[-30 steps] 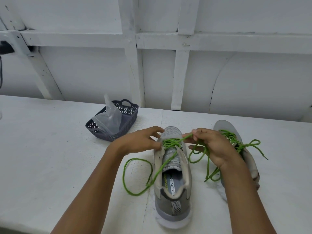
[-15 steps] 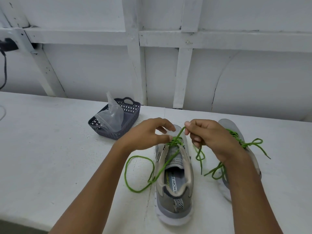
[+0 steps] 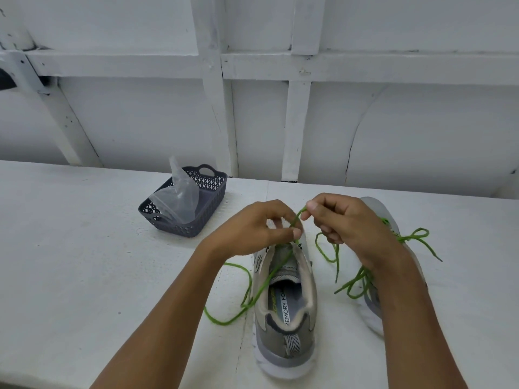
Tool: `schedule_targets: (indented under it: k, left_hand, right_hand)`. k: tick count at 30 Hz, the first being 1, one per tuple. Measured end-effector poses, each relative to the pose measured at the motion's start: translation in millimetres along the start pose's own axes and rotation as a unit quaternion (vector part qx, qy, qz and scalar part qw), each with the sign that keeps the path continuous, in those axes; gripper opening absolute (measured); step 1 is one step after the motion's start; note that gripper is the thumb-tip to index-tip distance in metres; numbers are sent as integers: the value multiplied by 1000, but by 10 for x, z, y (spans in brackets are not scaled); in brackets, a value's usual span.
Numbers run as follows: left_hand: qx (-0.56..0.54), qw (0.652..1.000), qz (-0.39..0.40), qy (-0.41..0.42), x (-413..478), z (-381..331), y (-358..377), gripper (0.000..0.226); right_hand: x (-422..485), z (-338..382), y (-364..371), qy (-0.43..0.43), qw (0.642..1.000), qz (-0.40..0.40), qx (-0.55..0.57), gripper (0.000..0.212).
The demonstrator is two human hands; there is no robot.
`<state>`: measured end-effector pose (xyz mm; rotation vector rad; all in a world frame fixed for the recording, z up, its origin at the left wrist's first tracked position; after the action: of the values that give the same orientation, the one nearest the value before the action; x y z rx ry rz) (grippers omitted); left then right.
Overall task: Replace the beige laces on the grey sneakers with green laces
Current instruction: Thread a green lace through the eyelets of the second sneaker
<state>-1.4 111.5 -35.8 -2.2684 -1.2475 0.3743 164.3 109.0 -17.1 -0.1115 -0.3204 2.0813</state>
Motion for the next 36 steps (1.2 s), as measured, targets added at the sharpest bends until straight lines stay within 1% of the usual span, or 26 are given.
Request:
schedule_targets:
  k: [1,3,4,5,7,9,11,12,13,14,16,18,19,20,21,22,24,26,27,29,30,31,32,33,34,36]
  left_hand:
    - [-49,999,2,10,13,-20,-8,2]
    - [-189,981,-27,33,20,-22,-103,10]
    - [-273,960,-50,46,21,-6,-169,14]
    - [-357,930,-73,58,23,16,-229,17]
    - [-485,860,-143,68,33,130,-345,25]
    - [-540,809,-230,34,48,320,-434,29]
    - [-548,783,-294,-25,52,505,-460,27]
    - [-538,780,-316,-55,51,578,-450,25]
    - [-511,787,-335,-87,46,647,-438,22]
    - [-457,811,-346,-119,35,676,-428,19]
    - [-290,887,-319,-167,40,630,-408,15]
    - [-101,954,-234,-159,104,449,-367,37]
    - [-16,974,-181,-132,147,331,-335,51]
    - [62,985,-126,-100,181,197,-295,58]
    - [122,988,-69,-68,211,76,-239,57]
    - [152,987,-21,-42,232,-14,-186,50]
    - [121,992,29,-12,257,-81,-116,32]
    - [72,997,27,12,263,-113,-97,20]
    - [35,999,11,24,265,-127,-116,18]
    - [-101,991,-70,45,253,-64,-252,18]
    - [-187,973,-126,51,235,0,-349,17]
    - [-265,945,-184,50,210,83,-447,18]
    - [-315,917,-240,42,176,163,-538,20]
    - [-331,897,-293,26,136,246,-618,22]
    - [-326,885,-332,6,97,301,-677,24]
    - [-284,887,-364,-34,48,370,-742,26]
  right_hand:
    - [-3,-18,-24,3,1000,-9,-1,28]
    - [-9,-74,-78,14,999,-31,-4,31]
    - [-14,-110,-109,21,999,-44,-5,33]
    - [-27,-148,-145,28,998,-59,-5,34]
    - [-48,-205,-212,38,995,-88,-4,34]
    - [-60,-236,-274,42,992,-120,2,33]
    - [-72,-250,-320,46,987,-154,7,33]
    - [-78,-257,-341,48,984,-168,15,33]
    - [-80,-265,-353,49,983,-178,23,33]
    - [-79,-268,-356,50,982,-181,31,33]
    - [-63,-269,-338,50,984,-169,34,33]
    - [-20,-260,-292,48,989,-139,19,33]
    - [1,-256,-258,49,991,-123,7,32]
    - [23,-238,-223,47,993,-107,-6,32]
    - [48,-231,-184,44,995,-91,-13,32]
    - [67,-217,-148,41,996,-76,-15,32]
    - [91,-194,-87,34,998,-48,-15,32]
    - [97,-185,-68,33,999,-35,-9,33]
    - [92,-193,-78,34,999,-34,-3,34]
    - [75,-225,-121,35,999,-37,3,35]
    - [62,-243,-148,36,999,-40,-2,35]
    - [46,-266,-170,38,998,-42,-10,35]
    - [32,-285,-182,41,998,-40,-19,34]
    - [20,-306,-187,44,998,-37,-29,32]
    - [16,-323,-185,49,997,-31,-43,31]
    - [11,-326,-156,54,996,-14,-69,28]
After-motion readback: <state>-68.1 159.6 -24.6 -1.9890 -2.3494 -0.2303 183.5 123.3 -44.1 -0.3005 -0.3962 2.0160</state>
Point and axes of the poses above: each hand's wrist, its own x-axis towards the middle knuckle, its own y-axis out of the palm, z = x × y, the point moved 5 cm from there along x, towards the middle knuckle, and after that the axes turned 10 degrees about z, right-handed, at the moved point
